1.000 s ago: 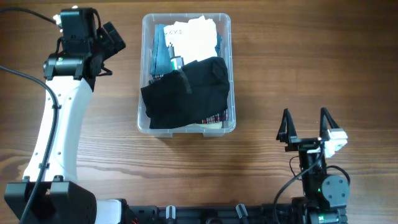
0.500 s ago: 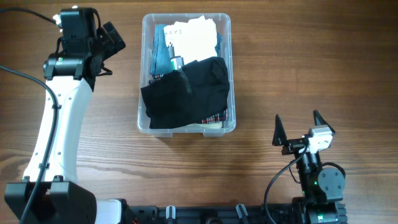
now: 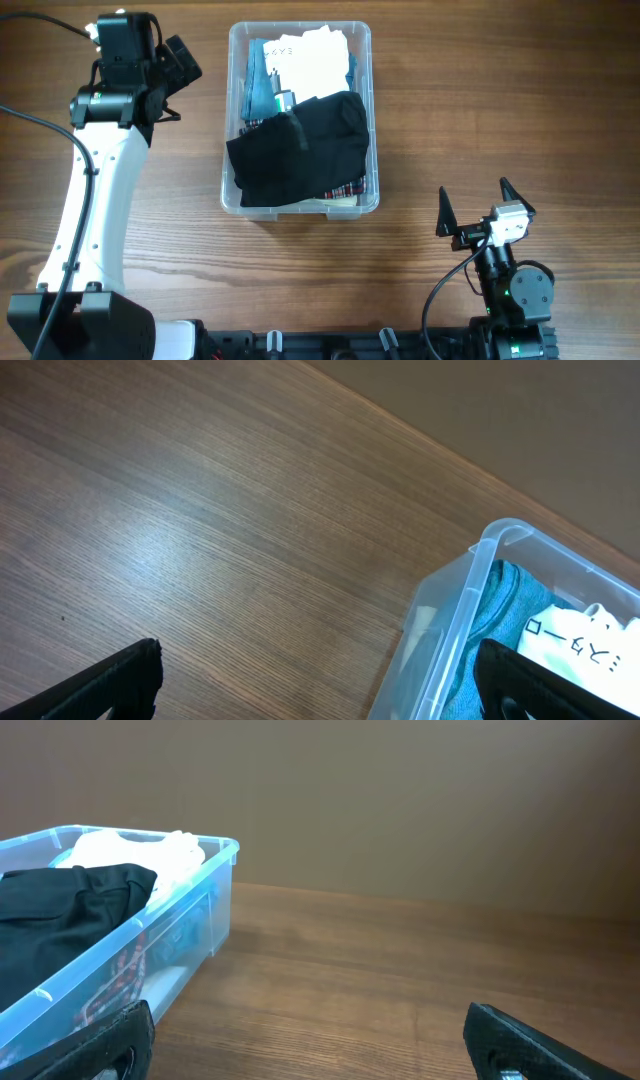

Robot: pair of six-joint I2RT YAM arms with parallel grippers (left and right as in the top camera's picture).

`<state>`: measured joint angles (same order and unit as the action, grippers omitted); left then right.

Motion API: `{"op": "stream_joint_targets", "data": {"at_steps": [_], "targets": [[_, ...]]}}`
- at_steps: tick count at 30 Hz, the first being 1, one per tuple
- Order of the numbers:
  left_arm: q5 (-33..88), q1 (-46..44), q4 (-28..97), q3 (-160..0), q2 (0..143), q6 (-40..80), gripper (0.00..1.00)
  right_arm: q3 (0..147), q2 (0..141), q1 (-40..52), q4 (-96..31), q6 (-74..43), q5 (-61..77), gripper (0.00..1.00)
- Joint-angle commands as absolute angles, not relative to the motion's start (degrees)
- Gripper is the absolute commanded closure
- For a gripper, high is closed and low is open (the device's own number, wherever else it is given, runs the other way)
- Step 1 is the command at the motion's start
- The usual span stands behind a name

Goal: Pack container

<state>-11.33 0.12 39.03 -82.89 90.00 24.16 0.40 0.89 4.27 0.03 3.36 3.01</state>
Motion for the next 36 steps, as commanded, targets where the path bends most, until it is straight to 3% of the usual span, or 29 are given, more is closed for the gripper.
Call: {"op": "stream_joint_targets", "data": {"at_steps": [1, 21, 29, 36], "targets": [[-12.05, 0.32, 38.85, -83.26, 90.00, 24.27, 0.00, 0.30, 0.80, 3.90, 0.19, 4.38, 4.32, 0.00], [-12.05, 0.23, 38.89, -83.15, 88.31, 24.27, 0.00, 0.30, 0.80, 3.90, 0.19, 4.36, 4.32, 0.00], [-12.05, -0.25, 38.83, -79.83, 78.48, 24.27, 0.00, 0.30, 0.82, 3.90, 0.16, 4.36, 4.32, 0.00], [-12.05, -0.25, 38.83, -67.00, 63.51, 24.27, 0.00, 0.30, 0.91, 3.90, 0.19, 4.38, 4.32, 0.00]]}}
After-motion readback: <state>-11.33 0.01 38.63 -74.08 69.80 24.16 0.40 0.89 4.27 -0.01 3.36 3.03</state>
